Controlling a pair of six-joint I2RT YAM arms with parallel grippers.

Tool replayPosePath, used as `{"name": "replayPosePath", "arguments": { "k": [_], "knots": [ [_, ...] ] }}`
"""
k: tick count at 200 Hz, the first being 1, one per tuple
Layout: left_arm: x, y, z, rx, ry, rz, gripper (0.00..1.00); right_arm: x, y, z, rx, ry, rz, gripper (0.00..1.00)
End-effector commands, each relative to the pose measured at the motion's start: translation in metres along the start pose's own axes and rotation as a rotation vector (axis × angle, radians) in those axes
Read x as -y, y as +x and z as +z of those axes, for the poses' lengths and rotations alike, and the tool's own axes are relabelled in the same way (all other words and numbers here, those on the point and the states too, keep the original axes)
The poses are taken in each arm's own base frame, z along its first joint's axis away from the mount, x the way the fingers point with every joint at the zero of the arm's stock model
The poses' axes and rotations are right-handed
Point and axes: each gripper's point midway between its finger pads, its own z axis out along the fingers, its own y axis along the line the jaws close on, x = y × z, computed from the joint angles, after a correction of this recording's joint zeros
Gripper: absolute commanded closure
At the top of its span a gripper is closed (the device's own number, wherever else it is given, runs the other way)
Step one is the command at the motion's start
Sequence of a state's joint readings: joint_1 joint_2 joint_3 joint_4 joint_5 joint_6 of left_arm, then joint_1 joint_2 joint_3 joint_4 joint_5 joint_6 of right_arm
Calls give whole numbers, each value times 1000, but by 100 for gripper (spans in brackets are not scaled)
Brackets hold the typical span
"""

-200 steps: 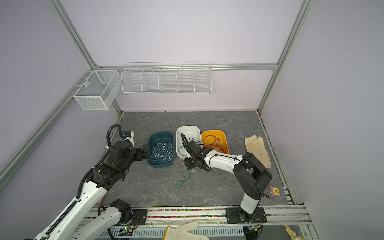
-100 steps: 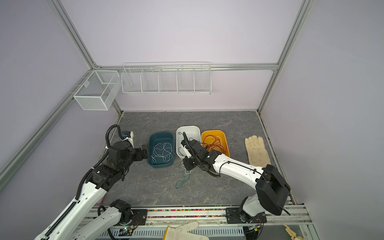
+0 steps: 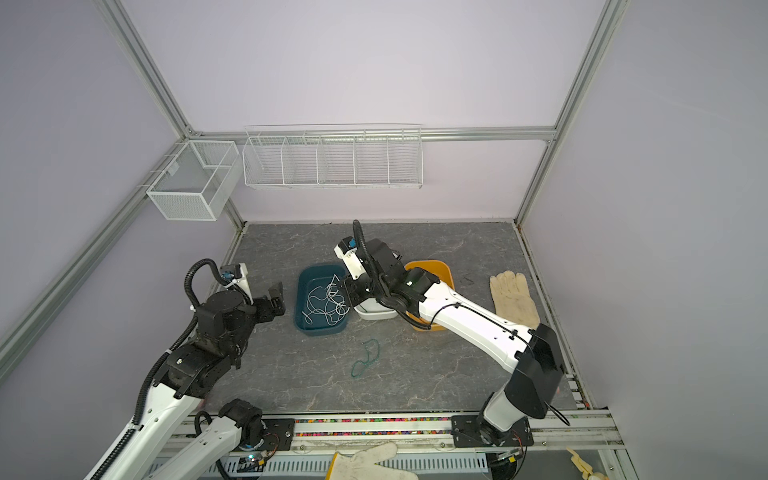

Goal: Untangle the cables
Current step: 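Grasp the last white wire with the right gripper and drop it into the teal tub, then lower the right gripper to the green wire and grasp it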

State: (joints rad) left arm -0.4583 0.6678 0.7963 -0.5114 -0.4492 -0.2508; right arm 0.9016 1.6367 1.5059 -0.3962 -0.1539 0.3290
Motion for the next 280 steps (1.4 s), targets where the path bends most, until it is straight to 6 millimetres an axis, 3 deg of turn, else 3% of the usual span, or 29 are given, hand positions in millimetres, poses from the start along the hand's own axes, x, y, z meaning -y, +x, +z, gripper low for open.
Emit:
{"name": "replayPosePath", "arguments": {
  "k": [1, 25, 62, 93, 117, 144, 157, 216, 257, 280],
  "knots": [
    [-13, -12, -6, 61, -62, -21, 1, -4, 13, 33, -86, -48, 35, 94],
    [-19, -17, -11, 97, -83, -37, 1, -6, 9, 59, -104, -85, 44, 93],
    [-24, -19, -15, 128, -100, -45, 1, 10, 21, 104, -169, -51, 57, 90],
    [-24, -18, -13, 121, -101, -41, 1, 22, 36, 119, -202, -20, 66, 84],
    [-23, -18, -13, 119, -98, -40, 1, 22, 36, 109, -200, -8, 52, 74],
    [-22, -17, -12, 114, -95, -37, 1, 20, 35, 78, -159, 11, 31, 67],
    [-21, -16, -12, 111, -91, -36, 1, 21, 44, 63, -161, 20, 28, 64],
    [-16, -16, -11, 102, -61, -35, 1, 48, 132, 17, -260, 167, 49, 56],
    [-15, -15, -11, 99, -56, -37, 1, 61, 191, 22, -351, 234, 43, 56],
    [-15, -15, -11, 99, -56, -34, 1, 66, 213, 31, -388, 245, 48, 57]
  ]
}}
